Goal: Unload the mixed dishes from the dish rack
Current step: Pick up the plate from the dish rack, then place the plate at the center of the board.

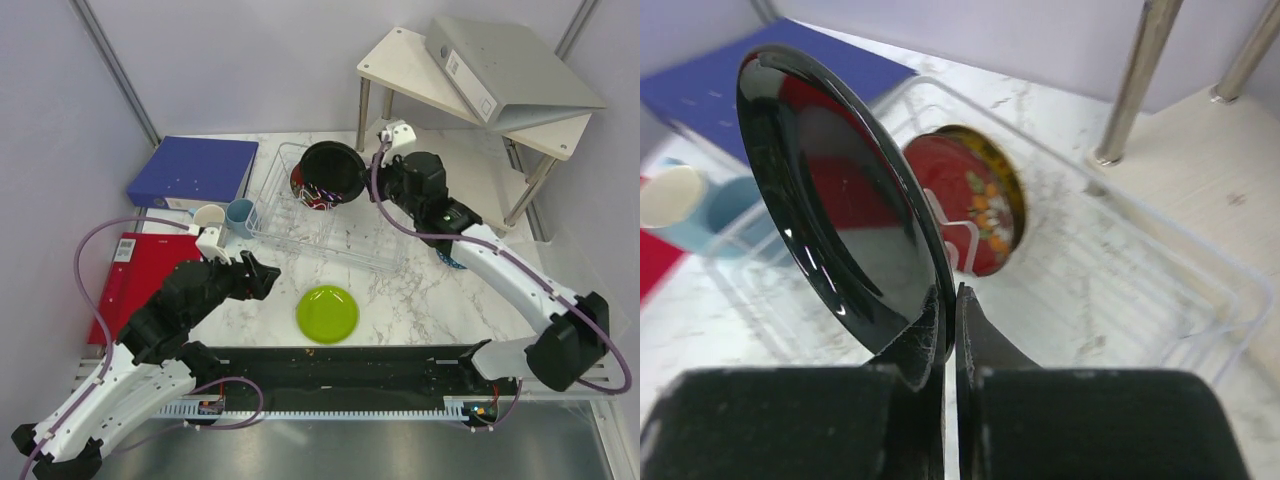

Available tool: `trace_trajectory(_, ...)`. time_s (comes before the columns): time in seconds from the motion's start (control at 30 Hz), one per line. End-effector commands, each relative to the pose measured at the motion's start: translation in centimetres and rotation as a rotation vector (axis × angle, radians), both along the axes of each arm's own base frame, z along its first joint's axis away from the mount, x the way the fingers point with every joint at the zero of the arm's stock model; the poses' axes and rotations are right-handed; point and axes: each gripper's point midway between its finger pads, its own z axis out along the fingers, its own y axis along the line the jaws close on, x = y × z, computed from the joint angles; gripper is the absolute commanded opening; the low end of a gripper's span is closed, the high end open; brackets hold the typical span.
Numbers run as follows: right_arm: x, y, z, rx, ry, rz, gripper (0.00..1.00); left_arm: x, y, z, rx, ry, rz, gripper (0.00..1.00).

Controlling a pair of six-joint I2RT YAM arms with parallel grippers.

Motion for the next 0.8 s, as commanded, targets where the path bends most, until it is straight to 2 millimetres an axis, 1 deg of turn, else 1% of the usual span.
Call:
trace_trajectory(0.0, -5.3, 1.4, 2.2, 0.349, 0.183, 0.064, 0.00, 0.2, -0.2, 1.4, -0.045, -0.036, 0.006, 0.87)
trace_trajectory(0.03, -6.3, 1.3, 2.3, 0.383, 0.217, 0.067, 0.00, 0.2, -0.2, 1.5, -0.049, -0.037, 0.007, 0.87)
trace_trajectory(0.07, -7.4, 1.1, 1.3, 0.383, 0.287, 0.066, 0.00, 0.2, -0.1, 1.8, -0.053, -0.042, 0.012, 0.87)
trace_trajectory(0.1, -8.6, 1.2, 1.7, 0.429, 0.339, 0.080, 0.00, 0.3, 0.0, 1.8, -0.056, -0.041, 0.019, 0.87)
trace_trajectory(0.13, -9.5, 1.2, 1.3, 0.439, 0.380, 0.087, 0.00, 0.2, 0.0, 2.0, -0.061, -0.045, 0.018, 0.87)
trace_trajectory(0.17, -10.6, 1.0, 0.6, 0.439, 0.438, 0.085, 0.00, 0.2, 0.0, 2.1, -0.066, -0.048, 0.023, 0.87)
trace_trajectory(0.2, -12.0, 1.1, 1.0, 0.466, 0.473, 0.121, 0.00, 0.2, 0.2, 2.3, -0.071, -0.052, 0.028, 0.86)
trace_trajectory(0.27, -14.1, 0.7, 0.0, 0.457, 0.553, 0.138, 0.00, 0.3, 0.4, 2.3, -0.078, -0.058, 0.041, 0.86)
trace_trajectory(0.3, -15.1, 0.5, 0.1, 0.459, 0.570, 0.154, 0.00, 0.3, 0.5, 2.4, -0.081, -0.058, 0.047, 0.86)
trace_trajectory(0.37, -17.1, 0.1, -1.7, 0.433, 0.660, 0.170, 0.00, 0.3, 0.7, 2.2, -0.088, -0.055, 0.063, 0.86)
trace_trajectory(0.4, -18.0, -0.3, -1.7, 0.434, 0.666, 0.175, 0.00, 0.3, 0.7, 2.1, -0.098, -0.049, 0.069, 0.86)
trace_trajectory(0.43, -18.7, -0.8, -3.3, 0.412, 0.707, 0.150, 0.00, 0.4, 0.8, 2.0, -0.103, -0.044, 0.079, 0.86)
trace_trajectory(0.47, -19.1, -1.1, -3.9, 0.407, 0.721, 0.141, 0.00, 0.5, 0.9, 1.6, -0.102, -0.036, 0.092, 0.85)
trace_trajectory(0.5, -19.7, -1.4, -4.1, 0.407, 0.721, 0.146, 0.00, 0.5, 0.9, 1.6, -0.115, -0.028, 0.103, 0.85)
trace_trajectory(0.53, -20.3, -1.7, -5.9, 0.389, 0.766, 0.136, 0.00, 0.5, 0.9, 1.4, -0.117, -0.020, 0.107, 0.84)
trace_trajectory(0.57, -20.7, -1.8, -6.6, 0.383, 0.786, 0.134, 0.00, 0.6, 0.9, 1.3, -0.116, -0.014, 0.112, 0.84)
trace_trajectory(0.6, -21.3, -1.9, -8.5, 0.366, 0.829, 0.131, 0.00, 0.6, 0.8, 1.3, -0.123, -0.008, 0.112, 0.84)
trace_trajectory(0.67, -21.8, -1.8, -10.3, 0.355, 0.865, 0.130, 0.00, 0.7, 0.7, 1.0, -0.117, 0.005, 0.114, 0.84)
trace_trajectory(0.7, -22.4, -1.9, -12.2, 0.332, 0.905, 0.124, 0.00, 0.8, 0.6, 0.9, -0.114, 0.009, 0.113, 0.83)
trace_trajectory(0.77, -22.4, -1.6, -13.4, 0.342, 0.921, 0.131, 0.00, 0.7, 0.4, 0.8, -0.112, 0.018, 0.103, 0.83)
